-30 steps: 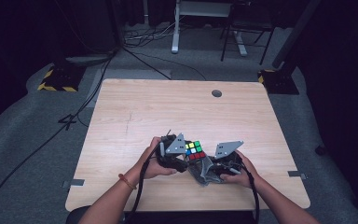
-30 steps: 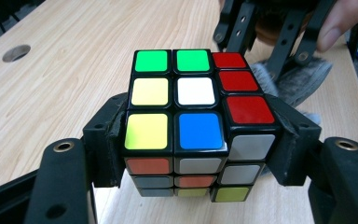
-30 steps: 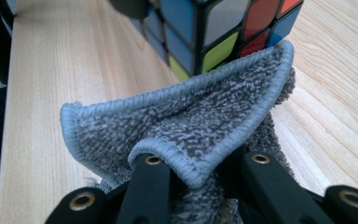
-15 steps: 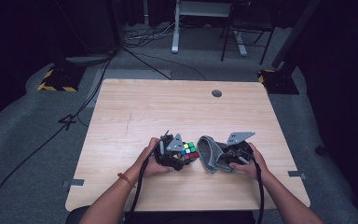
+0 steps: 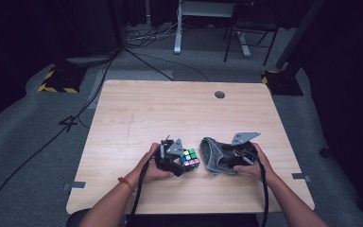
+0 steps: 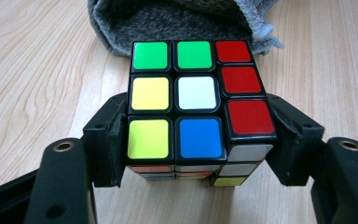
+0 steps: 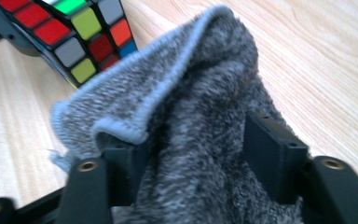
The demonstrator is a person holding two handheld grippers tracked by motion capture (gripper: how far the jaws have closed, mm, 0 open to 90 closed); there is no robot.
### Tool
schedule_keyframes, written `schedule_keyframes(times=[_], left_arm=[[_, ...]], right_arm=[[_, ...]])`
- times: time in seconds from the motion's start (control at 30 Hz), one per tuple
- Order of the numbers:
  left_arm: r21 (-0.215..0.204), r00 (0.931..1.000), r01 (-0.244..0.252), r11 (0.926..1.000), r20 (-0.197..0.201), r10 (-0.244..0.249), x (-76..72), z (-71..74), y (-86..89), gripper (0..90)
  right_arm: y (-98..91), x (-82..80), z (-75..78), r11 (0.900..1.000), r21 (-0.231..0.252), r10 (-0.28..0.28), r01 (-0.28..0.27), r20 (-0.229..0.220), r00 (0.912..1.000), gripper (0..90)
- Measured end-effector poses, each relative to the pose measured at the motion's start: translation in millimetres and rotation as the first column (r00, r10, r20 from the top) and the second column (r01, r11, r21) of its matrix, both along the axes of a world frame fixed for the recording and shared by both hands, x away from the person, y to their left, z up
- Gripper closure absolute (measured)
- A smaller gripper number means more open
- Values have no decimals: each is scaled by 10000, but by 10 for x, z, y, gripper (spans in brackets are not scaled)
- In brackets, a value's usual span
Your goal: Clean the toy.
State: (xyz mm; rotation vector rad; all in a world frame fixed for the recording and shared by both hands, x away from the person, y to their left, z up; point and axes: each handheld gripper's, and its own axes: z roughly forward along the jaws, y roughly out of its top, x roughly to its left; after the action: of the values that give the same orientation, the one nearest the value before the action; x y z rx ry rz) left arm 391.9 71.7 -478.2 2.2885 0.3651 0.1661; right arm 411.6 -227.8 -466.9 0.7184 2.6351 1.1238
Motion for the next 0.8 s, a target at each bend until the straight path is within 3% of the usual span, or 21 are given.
schedule_keyframes(times=[0.17, 0.27, 0.37, 0.53, 0.6, 0.7, 0.8], left_arm=[[90, 9998, -122, 9999, 186, 121, -61, 64, 37, 261], [-104, 9981, -63, 9999, 619, 70, -116, 157, 65, 260], [-587, 9960, -110, 9982, 875, 161, -131, 270, 105, 253], [-1400, 9899, -864, 9864, 993, 1008, -54, 391, 125, 271], [-1344, 9878, -980, 9861, 1072, 1128, -8, 380, 82, 274], [-758, 9891, -925, 9928, 1079, 1004, 47, 300, -25, 278], [-452, 9883, -1120, 9927, 990, 1160, 76, 237, -105, 279]], right_arm=[[8, -45, 69, 9998, 193, 92, -96, 205, 9997, 324], [26, -84, 113, 9991, 276, 311, -321, 348, 9989, 334], [42, -119, 157, 9976, 533, 405, -431, 493, 9980, 329], [46, -151, 210, 9962, 767, 348, -409, 793, 9962, 359], [48, -147, 210, 9961, 784, 334, -395, 779, 9964, 359], [54, -145, 198, 9968, 696, 346, -396, 717, 9968, 358], [58, -146, 197, 9967, 696, 375, -426, 732, 9966, 357]])
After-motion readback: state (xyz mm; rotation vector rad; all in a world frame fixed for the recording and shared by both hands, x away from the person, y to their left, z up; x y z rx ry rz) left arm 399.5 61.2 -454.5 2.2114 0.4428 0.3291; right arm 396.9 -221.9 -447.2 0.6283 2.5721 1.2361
